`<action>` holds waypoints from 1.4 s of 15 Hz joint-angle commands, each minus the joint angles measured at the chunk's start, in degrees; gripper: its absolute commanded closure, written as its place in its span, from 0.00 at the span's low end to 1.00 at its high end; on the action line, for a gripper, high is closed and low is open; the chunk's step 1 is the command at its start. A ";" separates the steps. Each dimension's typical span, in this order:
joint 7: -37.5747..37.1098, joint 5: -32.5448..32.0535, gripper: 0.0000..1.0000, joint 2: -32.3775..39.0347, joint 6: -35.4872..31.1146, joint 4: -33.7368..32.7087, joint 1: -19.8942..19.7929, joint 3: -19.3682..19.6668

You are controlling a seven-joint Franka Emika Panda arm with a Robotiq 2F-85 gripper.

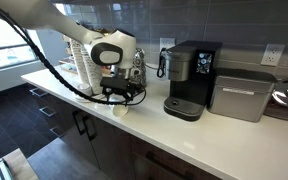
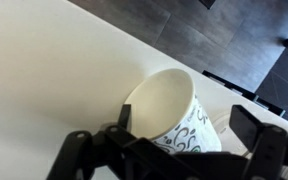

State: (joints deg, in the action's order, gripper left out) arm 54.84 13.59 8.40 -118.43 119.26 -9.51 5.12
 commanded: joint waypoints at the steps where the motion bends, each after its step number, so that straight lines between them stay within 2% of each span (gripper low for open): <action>1: 0.57 4.68 0.00 1.43 2.58 -0.84 -0.95 -0.16; 2: 1.21 6.29 0.00 1.63 3.21 -0.96 -1.21 -0.23; 3: 1.29 7.33 0.07 1.77 3.44 -0.91 -1.29 -0.24; 4: 1.64 8.58 0.25 1.85 3.90 -0.96 -1.44 -0.26; 7: 2.11 11.36 0.51 1.64 4.38 -0.96 -1.68 -0.21; 13: 2.55 13.94 0.96 0.19 4.68 -1.43 -1.48 -0.28; 15: 2.21 13.17 1.00 -0.86 4.46 -1.53 -0.99 -0.40; 18: 0.31 9.10 0.99 -3.51 2.65 -1.56 0.56 -0.78; 20: -1.57 4.26 0.99 -5.53 0.95 -1.36 1.95 -1.13; 21: -3.89 -0.26 1.00 -6.46 -0.22 -1.17 2.90 -1.36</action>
State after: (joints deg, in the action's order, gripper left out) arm 55.26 21.49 5.25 -115.88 116.81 -8.76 4.18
